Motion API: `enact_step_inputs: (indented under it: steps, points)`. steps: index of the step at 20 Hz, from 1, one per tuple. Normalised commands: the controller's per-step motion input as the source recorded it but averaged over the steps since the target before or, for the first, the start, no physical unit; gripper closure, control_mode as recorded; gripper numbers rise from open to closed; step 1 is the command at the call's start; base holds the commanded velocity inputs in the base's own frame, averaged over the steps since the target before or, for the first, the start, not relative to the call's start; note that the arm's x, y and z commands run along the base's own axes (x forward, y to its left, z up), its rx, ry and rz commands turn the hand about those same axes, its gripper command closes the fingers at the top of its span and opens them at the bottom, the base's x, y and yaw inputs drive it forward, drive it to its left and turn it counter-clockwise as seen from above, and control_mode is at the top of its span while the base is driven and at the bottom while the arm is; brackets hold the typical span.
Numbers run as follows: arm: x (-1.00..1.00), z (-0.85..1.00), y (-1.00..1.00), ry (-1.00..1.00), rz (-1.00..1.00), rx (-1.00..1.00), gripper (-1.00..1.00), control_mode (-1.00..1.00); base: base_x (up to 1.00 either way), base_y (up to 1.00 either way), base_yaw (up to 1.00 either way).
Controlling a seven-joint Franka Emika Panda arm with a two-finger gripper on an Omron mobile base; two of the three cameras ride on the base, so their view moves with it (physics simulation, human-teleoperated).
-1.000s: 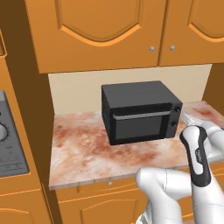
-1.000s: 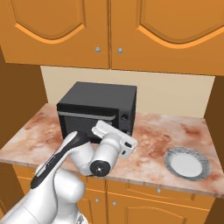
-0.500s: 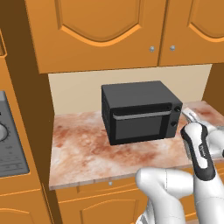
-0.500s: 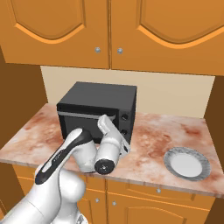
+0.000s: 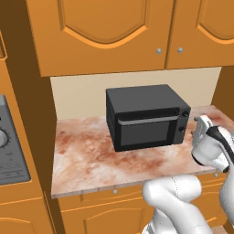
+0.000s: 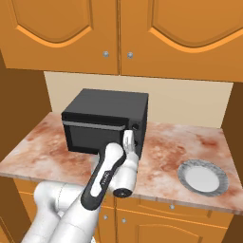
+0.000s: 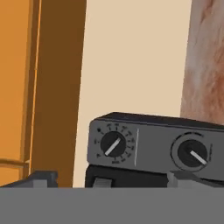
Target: Pull the toaster oven rack outwards. Pick up the baguette from the plate and place it on the toaster oven rack. Close the toaster oven door fully and set the temperature to the lowest setting.
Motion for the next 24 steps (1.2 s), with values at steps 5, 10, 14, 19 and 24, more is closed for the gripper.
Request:
enact_step_inputs:
  steps: [5,10,14,19,24]
  points:
    - [0.03,0.48,0.0,-0.02,-0.08,0.32,-1.0,-1.0,0.0,0.0,0.0]
    - [0.0,0.65,0.01,0.1,-0.01,0.16,-1.0,-1.0,0.0,0.0,0.0]
    - [0.0,0.1,0.0,0.21,0.0,0.12,-1.0,-1.0,0.0,0.0,0.0]
    - [0.0,-0.1,0.0,0.11,0.0,0.25,-1.0,-1.0,0.0,0.0,0.0]
    - [0.0,-0.1,-0.15,0.02,0.0,0.33,-1.0,-1.0,0.0,0.0,0.0]
